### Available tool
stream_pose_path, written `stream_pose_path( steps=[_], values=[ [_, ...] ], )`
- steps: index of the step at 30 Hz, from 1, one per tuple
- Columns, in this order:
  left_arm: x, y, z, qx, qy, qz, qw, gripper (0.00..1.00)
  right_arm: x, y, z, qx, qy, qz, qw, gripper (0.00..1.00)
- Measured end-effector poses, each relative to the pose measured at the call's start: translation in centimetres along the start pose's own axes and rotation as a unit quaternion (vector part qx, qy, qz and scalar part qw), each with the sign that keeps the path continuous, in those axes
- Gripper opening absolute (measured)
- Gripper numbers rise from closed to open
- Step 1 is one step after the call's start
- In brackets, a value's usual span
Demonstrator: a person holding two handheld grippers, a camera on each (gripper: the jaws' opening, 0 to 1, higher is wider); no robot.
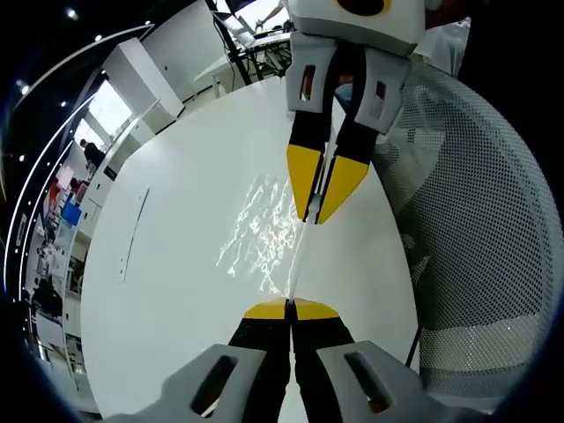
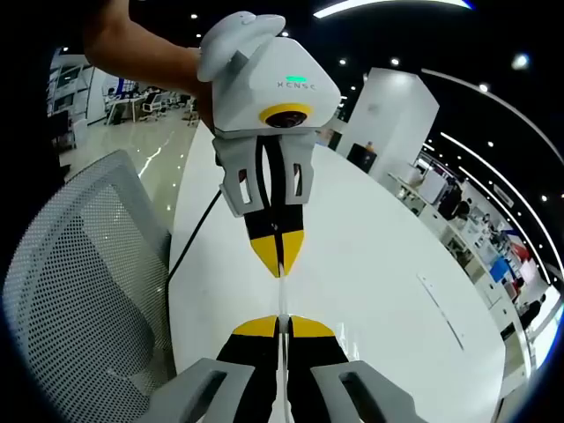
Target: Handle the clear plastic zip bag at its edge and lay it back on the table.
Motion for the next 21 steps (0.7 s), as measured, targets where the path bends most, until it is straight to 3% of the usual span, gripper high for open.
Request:
stream_pose_path(
  steps=[21],
  values=[
    [0.0, 0.03, 0.06, 0.0, -0.001, 0.003, 1.0, 0.0, 0.31, 0.13, -0.06, -0.002, 0.003, -0.003, 1.0, 0.0]
  ],
)
Point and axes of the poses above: the point that each gripper's makers call its tool centre point, and the gripper's own axes: x roughly backward along the fingers, z roughly to its right, y roughly out of its underside, the point moved 8 cm from there along x, roughly backward along the fingers
